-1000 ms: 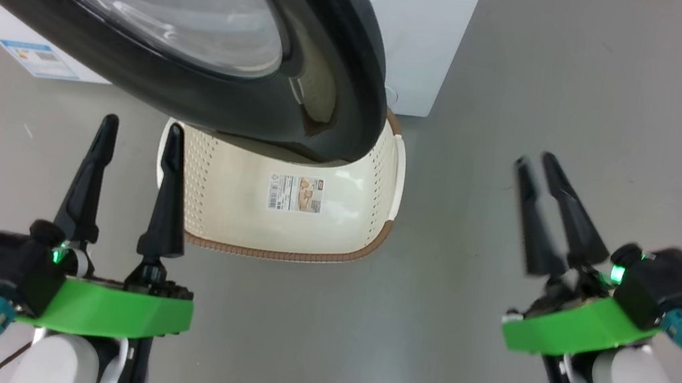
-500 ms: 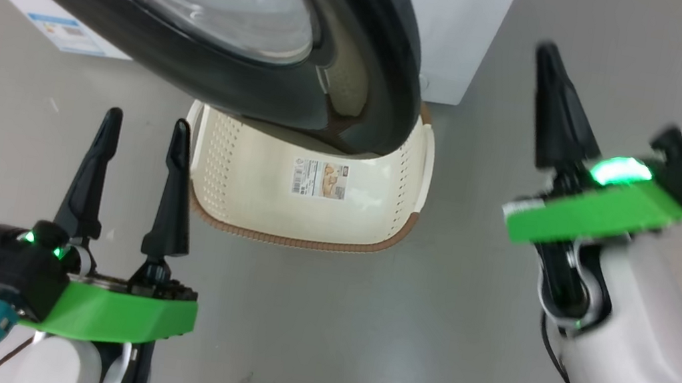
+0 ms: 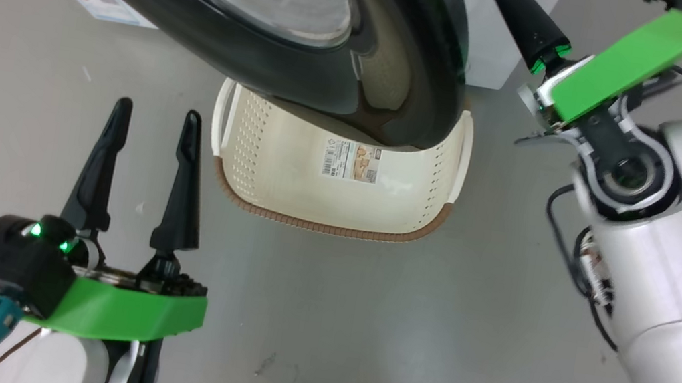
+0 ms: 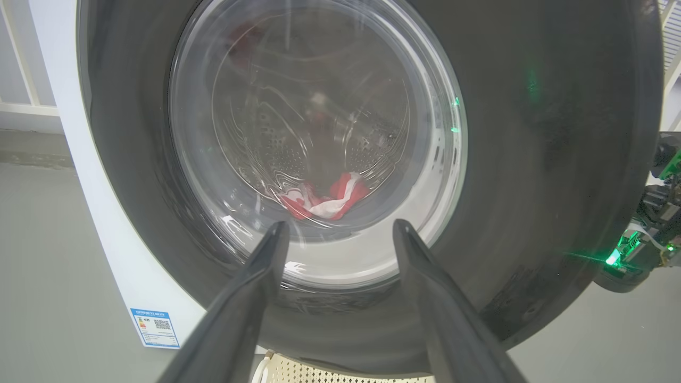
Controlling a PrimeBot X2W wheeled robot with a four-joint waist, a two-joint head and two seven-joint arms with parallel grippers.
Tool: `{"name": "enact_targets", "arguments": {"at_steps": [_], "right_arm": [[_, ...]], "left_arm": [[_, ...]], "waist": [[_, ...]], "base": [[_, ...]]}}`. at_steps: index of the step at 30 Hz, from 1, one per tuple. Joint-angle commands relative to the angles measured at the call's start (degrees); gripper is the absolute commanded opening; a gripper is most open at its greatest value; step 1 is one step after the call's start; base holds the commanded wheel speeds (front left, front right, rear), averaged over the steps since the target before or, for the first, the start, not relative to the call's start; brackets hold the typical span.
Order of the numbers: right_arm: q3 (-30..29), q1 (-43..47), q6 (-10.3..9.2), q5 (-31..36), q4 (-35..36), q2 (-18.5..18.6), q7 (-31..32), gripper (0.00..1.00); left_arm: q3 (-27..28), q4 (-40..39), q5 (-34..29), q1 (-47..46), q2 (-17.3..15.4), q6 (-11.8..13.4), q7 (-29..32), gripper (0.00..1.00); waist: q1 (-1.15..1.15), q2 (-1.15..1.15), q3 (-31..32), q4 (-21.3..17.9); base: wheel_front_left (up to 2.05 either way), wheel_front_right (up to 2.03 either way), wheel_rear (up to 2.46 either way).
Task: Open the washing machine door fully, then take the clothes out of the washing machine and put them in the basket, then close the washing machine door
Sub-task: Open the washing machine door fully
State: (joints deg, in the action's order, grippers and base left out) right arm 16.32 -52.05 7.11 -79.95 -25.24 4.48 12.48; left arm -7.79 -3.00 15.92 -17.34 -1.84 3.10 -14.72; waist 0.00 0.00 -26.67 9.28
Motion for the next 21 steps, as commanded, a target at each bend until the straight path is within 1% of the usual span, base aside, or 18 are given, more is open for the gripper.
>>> {"name": "enact_targets", "arguments": {"at_steps": [1,5,8,11,16,21], "right_arm": [[0.22,-1.47,0.37,-3.46,1.57,-0.64,4.30,0.00],[0.09,-2.75,0.37,-10.22,3.56,1.05,14.30,0.00],[-0.25,-3.21,0.37,-13.46,4.68,2.18,19.30,0.00],[0.18,-3.25,0.37,-14.94,5.61,3.31,23.19,0.00],[1.54,-1.52,0.37,-16.55,8.24,4.30,28.47,0.00],[1.92,0.73,0.37,-16.88,9.60,4.38,29.98,0.00]], "left_arm": [[1.50,-1.66,0.47,-0.83,-1.04,0.59,-0.28,1.00],[1.29,-1.67,0.70,-0.98,-1.04,0.66,-0.28,1.00],[1.10,-1.63,0.77,-1.20,-1.04,0.67,-0.28,1.00],[0.94,-1.43,0.82,-1.38,-1.04,0.68,-0.28,1.00],[0.86,-0.90,0.78,-1.48,-1.04,0.65,-0.28,1.00],[0.66,-0.11,0.71,-1.48,-1.04,0.47,-0.28,1.00]], "waist": [[0.00,0.00,-0.57,0.59],[0.00,0.00,-1.12,1.00],[0.00,0.00,-1.39,1.21],[0.00,0.00,-1.47,1.34],[0.00,0.00,-1.17,1.34],[0.00,0.00,-0.37,1.50]], "base": [[0.00,0.00,0.00],[0.00,0.00,0.00],[0.00,0.00,0.00],[0.00,0.00,0.00],[0.00,0.00,0.00],[0.00,0.00,0.00]]}}
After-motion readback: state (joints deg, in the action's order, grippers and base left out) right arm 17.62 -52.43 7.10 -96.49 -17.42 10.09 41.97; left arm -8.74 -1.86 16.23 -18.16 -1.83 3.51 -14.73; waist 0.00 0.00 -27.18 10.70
